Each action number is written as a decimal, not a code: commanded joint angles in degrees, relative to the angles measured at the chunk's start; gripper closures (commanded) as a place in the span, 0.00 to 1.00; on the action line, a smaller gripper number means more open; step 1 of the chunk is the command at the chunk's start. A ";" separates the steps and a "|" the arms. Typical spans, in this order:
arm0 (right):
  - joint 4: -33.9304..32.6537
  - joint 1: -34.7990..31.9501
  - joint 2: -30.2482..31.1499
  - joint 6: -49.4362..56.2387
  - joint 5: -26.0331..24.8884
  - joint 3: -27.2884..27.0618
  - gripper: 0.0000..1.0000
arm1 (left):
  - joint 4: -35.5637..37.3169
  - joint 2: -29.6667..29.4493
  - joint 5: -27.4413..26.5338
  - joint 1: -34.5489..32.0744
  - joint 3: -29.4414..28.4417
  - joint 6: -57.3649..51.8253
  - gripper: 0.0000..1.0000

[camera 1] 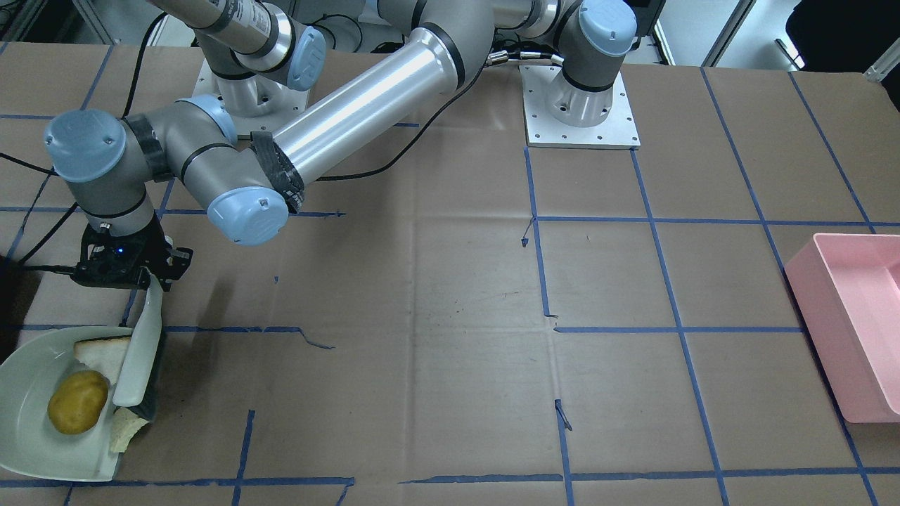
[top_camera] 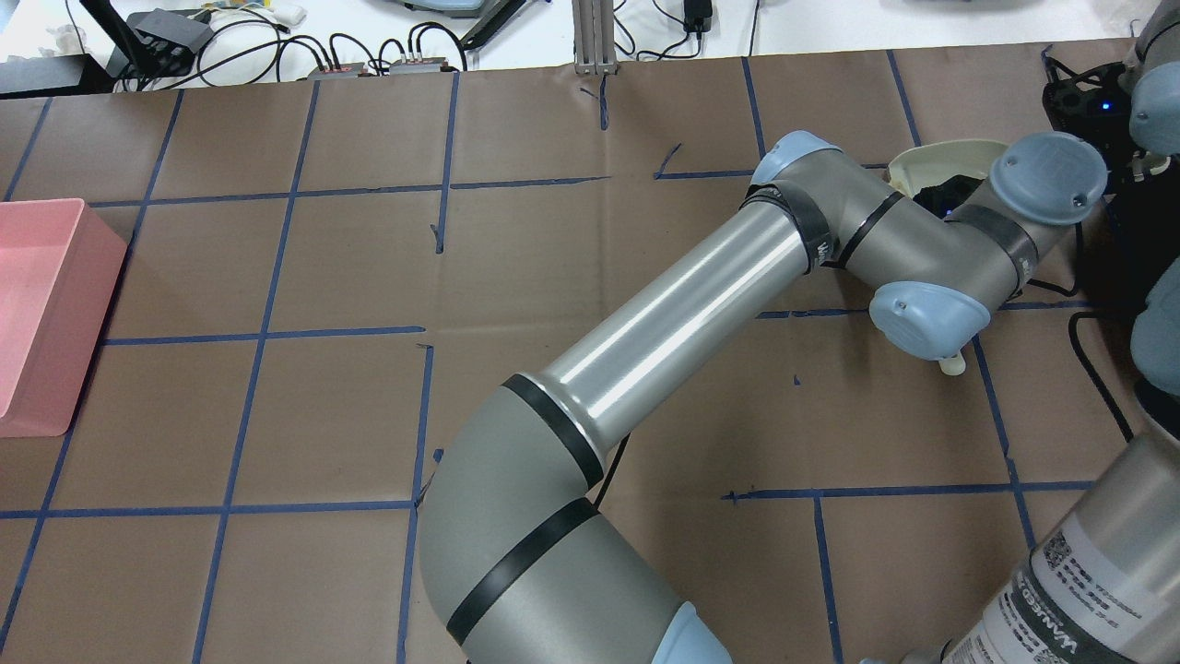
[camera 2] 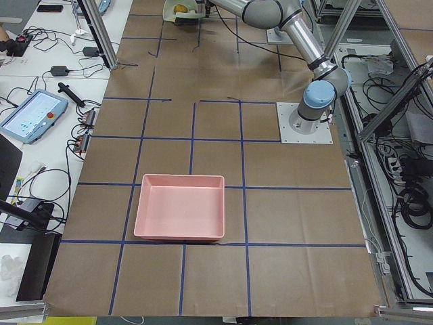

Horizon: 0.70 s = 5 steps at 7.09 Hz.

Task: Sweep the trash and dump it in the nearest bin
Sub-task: 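Sweep the bread and potato with the brush into the dustpan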

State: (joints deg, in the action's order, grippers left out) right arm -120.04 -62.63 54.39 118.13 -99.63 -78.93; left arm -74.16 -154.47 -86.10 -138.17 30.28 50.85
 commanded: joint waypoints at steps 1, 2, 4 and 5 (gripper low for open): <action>-0.02 -0.04 -0.07 0.00 0.05 0.00 1.00 | 0.77 -1.44 5.99 -0.17 -2.93 0.56 1.00; 0.07 -0.04 0.01 -0.09 -0.04 0.00 1.00 | 3.91 -2.58 8.90 -0.69 -3.64 0.56 1.00; -0.02 -0.04 0.02 -0.09 -0.04 0.00 1.00 | 7.10 -3.29 14.01 -0.70 -5.14 0.21 1.00; 0.07 -0.04 0.10 -0.09 -0.04 0.00 1.00 | 5.27 -2.68 13.07 -0.44 -5.06 -0.57 1.00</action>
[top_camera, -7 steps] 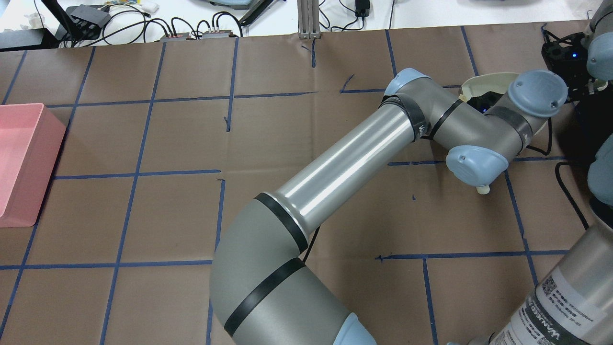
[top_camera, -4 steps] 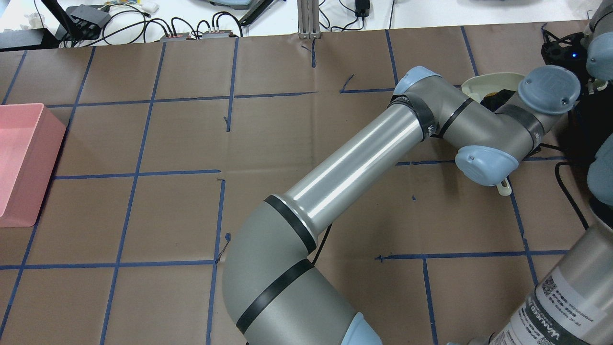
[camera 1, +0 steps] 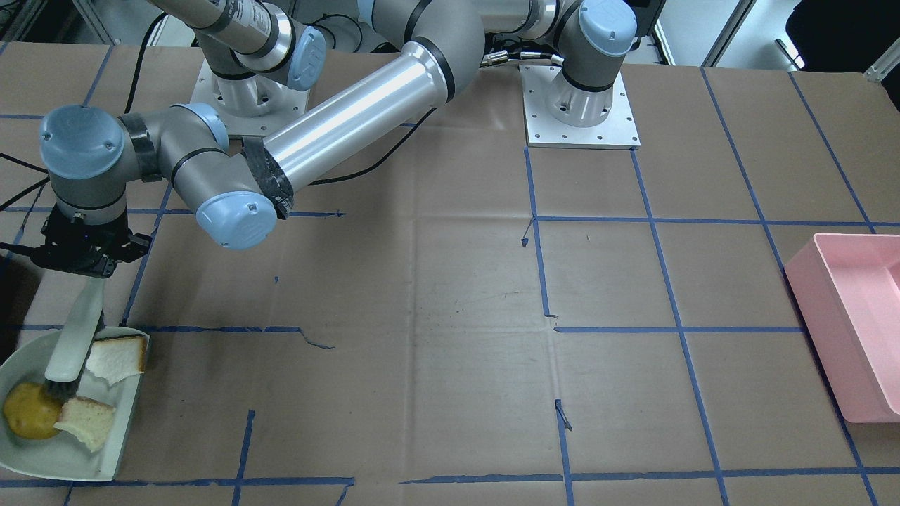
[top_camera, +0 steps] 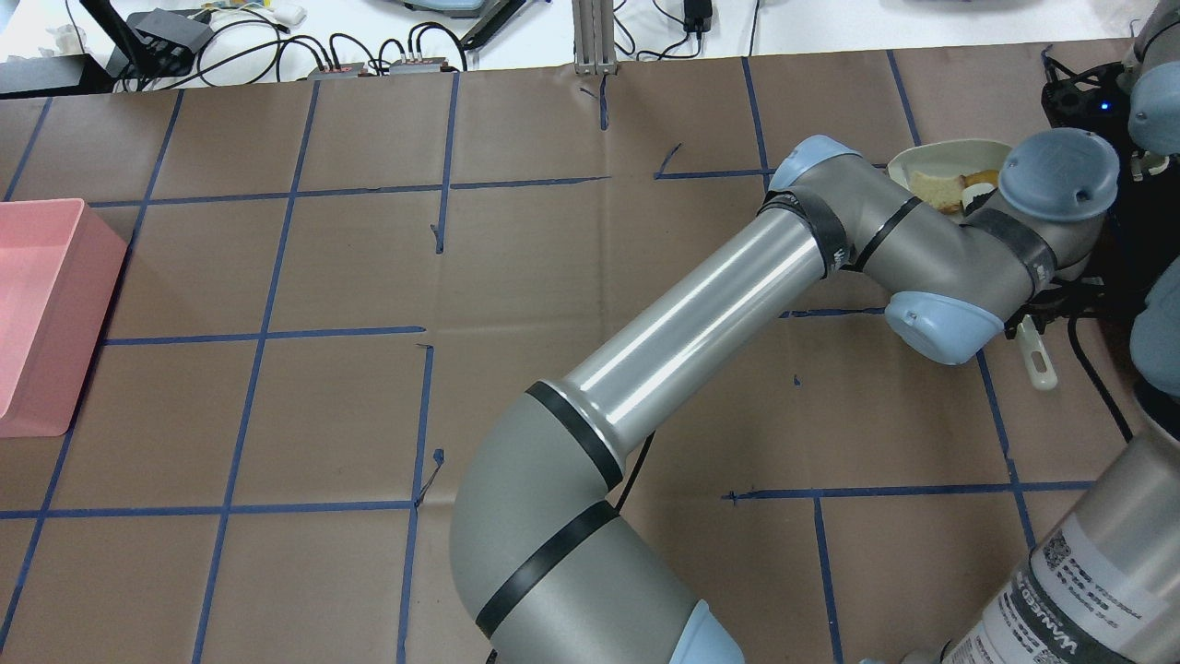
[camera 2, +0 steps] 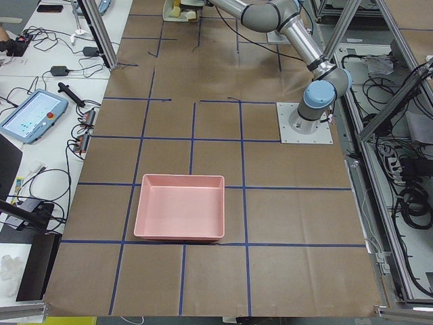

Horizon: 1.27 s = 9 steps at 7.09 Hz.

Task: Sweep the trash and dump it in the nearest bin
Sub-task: 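Sweep the bread and potato with the brush into the dustpan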

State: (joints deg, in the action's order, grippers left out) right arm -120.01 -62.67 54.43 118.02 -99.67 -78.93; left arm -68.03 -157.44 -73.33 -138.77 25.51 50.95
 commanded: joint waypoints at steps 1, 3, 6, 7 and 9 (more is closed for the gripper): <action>-0.05 0.00 -0.02 -0.07 0.08 -0.08 1.00 | -5.14 1.07 -0.32 0.34 -0.02 -0.67 1.00; 0.04 -0.08 -0.02 -0.24 0.09 -0.08 1.00 | -10.41 2.82 -1.46 0.52 0.77 -0.50 1.00; 0.04 -0.17 -0.20 -0.42 0.09 -0.26 1.00 | -16.51 8.96 -3.82 0.87 7.76 -0.67 1.00; 0.04 -0.17 0.15 -0.86 0.17 -1.04 1.00 | -16.52 12.99 -5.58 1.91 13.55 -0.76 1.00; 0.04 -0.17 0.24 -0.95 0.35 -1.23 1.00 | -15.65 21.08 -6.39 3.93 26.89 -2.16 1.00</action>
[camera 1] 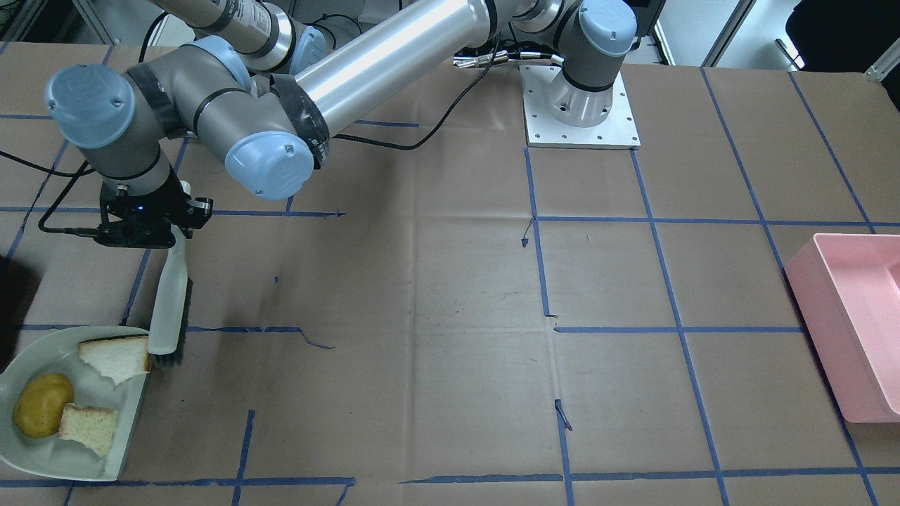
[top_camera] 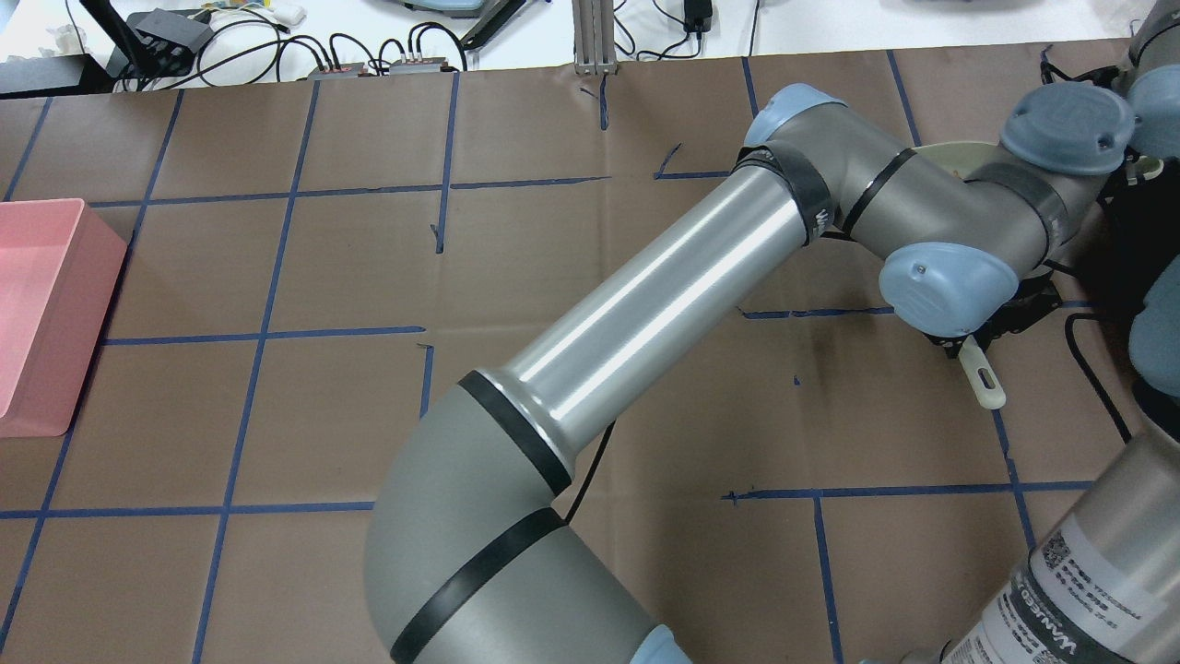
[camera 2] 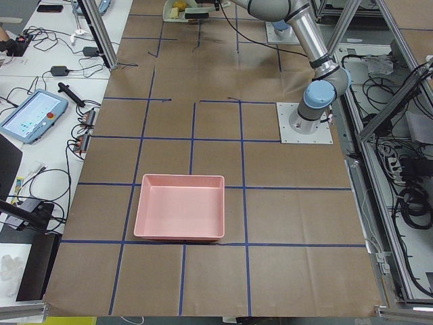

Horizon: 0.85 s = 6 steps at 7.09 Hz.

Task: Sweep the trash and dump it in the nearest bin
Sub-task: 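Sweep the bread and potato with the brush into the dustpan, then pull the brush back with the left gripper while the right gripper lifts the dustpan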

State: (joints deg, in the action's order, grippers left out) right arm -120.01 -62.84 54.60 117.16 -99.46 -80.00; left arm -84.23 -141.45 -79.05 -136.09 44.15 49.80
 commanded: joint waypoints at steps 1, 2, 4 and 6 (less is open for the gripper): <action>0.04 0.00 0.33 -0.43 3.36 -0.24 1.00 | 0.64 10.10 -0.75 2.83 15.02 -2.41 1.00; 0.04 0.00 0.33 -0.35 3.48 -0.25 1.00 | 0.99 14.84 -1.36 4.15 21.88 -2.60 1.00; 0.04 0.00 0.33 -0.35 3.48 -0.25 1.00 | 2.31 22.41 -4.88 4.60 33.06 -2.60 1.00; 0.13 0.00 0.42 -0.35 4.44 -0.25 1.00 | 4.85 27.61 -6.54 4.60 41.33 -2.51 1.00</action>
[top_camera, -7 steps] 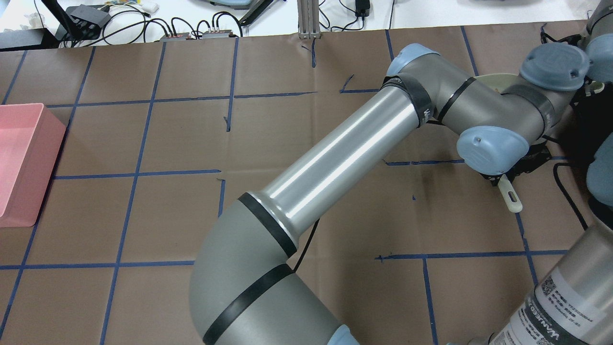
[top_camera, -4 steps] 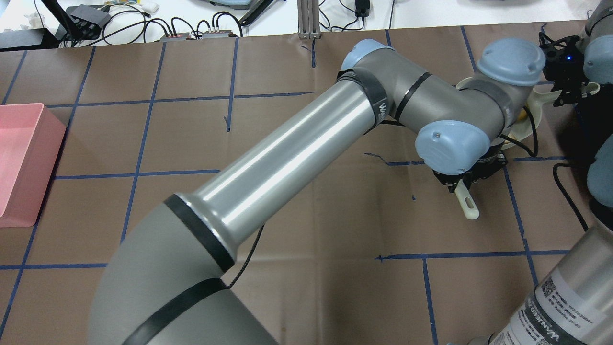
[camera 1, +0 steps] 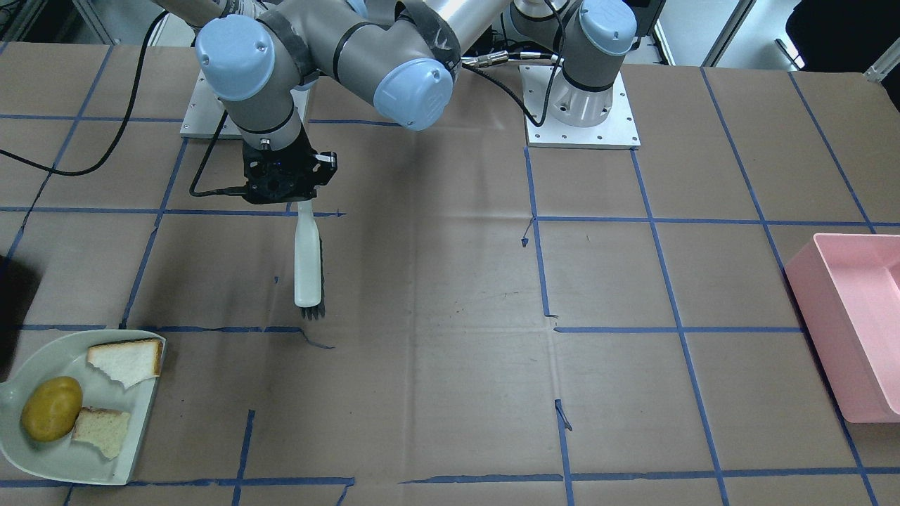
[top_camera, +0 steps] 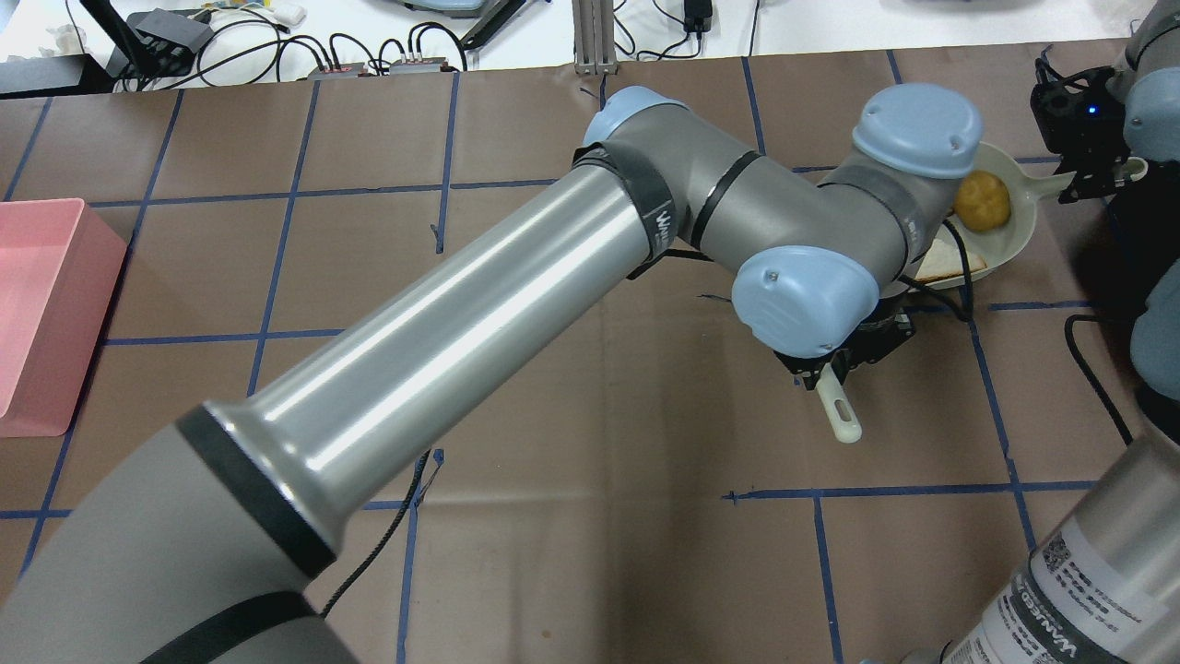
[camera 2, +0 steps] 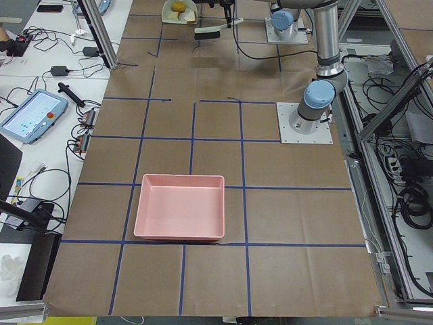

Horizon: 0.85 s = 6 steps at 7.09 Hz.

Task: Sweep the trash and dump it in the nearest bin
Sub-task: 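Pull the brush back with the left gripper while the right gripper lifts the dustpan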

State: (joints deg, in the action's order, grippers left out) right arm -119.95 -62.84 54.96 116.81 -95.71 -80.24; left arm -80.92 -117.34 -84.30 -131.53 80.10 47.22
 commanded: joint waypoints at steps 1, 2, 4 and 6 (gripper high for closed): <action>0.07 0.00 0.49 0.00 0.96 0.00 1.00 | 3.47 7.00 -1.56 0.05 10.90 0.15 1.00; 0.68 0.00 0.67 0.00 1.32 0.09 1.00 | 6.36 10.43 -1.57 0.05 16.35 0.15 1.00; 2.51 0.09 2.07 0.00 2.54 0.17 1.00 | 9.29 16.67 -1.57 0.05 25.77 0.24 1.00; 8.74 0.09 6.10 0.00 2.55 0.52 1.00 | 14.97 21.95 -1.57 -0.30 35.43 0.33 1.00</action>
State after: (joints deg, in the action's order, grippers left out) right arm -114.69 -62.79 58.75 116.81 -93.29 -79.92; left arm -69.73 -98.58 -85.87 -131.60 109.55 47.51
